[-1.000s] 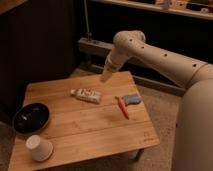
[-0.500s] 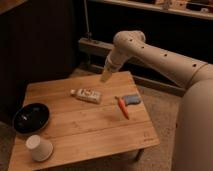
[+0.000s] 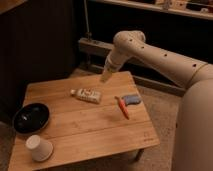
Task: Stand the bottle upright
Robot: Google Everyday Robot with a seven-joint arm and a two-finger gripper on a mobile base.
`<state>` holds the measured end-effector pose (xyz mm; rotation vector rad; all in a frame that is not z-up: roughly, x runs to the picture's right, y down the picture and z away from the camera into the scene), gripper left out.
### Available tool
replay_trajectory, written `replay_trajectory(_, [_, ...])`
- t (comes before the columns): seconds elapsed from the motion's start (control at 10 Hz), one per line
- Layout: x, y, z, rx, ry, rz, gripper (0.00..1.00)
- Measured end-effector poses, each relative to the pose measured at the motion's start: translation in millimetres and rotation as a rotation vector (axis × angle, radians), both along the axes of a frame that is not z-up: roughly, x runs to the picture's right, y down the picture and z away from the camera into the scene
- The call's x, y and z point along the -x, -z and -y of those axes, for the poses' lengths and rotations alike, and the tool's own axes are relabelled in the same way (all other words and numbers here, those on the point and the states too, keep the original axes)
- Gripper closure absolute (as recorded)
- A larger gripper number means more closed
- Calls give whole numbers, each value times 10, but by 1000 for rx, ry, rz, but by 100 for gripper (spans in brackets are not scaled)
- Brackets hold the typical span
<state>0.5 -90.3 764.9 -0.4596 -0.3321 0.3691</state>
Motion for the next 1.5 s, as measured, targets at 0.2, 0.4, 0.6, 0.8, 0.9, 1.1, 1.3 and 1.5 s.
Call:
replay_trajectory(0.2, [-4, 7, 15, -13, -8, -22, 38])
replay_trajectory(0.4, [126, -28, 132, -60, -32, -91, 38])
replay_trajectory(0.6, [346, -188, 255, -103, -55, -142, 38])
replay_trajectory(0.8, [578, -428, 271, -81, -57, -107, 38])
replay_trajectory(0.9, [576, -520, 263, -65, -64, -82, 38])
replay_trajectory(1.1, [621, -656, 253, -40, -82, -6, 38])
replay_trajectory(1.3, [743, -722, 223, -34, -64, 34, 38])
replay_trajectory(1.5, [973, -791, 126, -19, -42, 73, 38])
